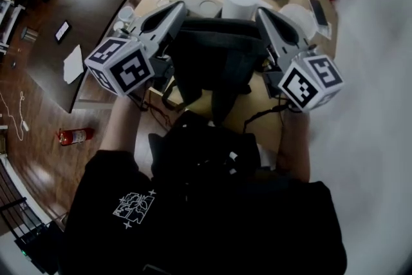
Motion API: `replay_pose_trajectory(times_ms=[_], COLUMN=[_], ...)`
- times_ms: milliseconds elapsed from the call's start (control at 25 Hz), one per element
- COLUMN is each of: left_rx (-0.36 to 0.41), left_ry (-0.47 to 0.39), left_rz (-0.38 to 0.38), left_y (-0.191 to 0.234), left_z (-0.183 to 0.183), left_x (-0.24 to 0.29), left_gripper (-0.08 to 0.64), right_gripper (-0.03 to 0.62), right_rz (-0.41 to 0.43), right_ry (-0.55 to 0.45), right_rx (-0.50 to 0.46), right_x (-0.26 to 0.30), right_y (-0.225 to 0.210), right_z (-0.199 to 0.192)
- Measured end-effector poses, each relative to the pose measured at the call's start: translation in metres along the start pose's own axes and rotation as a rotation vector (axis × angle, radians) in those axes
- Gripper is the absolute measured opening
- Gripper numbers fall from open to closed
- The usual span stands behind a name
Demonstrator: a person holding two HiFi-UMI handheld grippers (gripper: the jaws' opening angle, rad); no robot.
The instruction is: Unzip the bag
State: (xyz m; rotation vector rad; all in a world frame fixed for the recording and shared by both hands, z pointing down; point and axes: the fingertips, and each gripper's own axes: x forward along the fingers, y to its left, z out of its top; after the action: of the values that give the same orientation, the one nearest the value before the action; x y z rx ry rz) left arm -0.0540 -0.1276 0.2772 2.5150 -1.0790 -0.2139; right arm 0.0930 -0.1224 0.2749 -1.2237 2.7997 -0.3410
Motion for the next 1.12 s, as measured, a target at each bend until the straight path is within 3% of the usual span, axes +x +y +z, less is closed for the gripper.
replay_pose_trajectory(times_ms=[120,520,1120], left_rx=[0.061,0.158,0.178], left_ry=[0.005,-0.008,-0.008], left_rz=[0.027,0.057,0.051], left_y=[0.000,-0.006,-0.008], left_z=[-0.003,0.002,0.002], left_x=[0.005,0.007,0.007], left_gripper=[0.000,0.000,-0.001], right_gripper=[0.018,0.018,0.018], right_rz=[0.001,0.002,0.038], right_ry=[0.012,0.010,0.025], right_rx=[-0.046,-0.088,-0.086], right_x=[0.008,0.021,0.022], right_y=[0.007,0.016,0.022], right_z=[-0.004,-0.002,-0.006])
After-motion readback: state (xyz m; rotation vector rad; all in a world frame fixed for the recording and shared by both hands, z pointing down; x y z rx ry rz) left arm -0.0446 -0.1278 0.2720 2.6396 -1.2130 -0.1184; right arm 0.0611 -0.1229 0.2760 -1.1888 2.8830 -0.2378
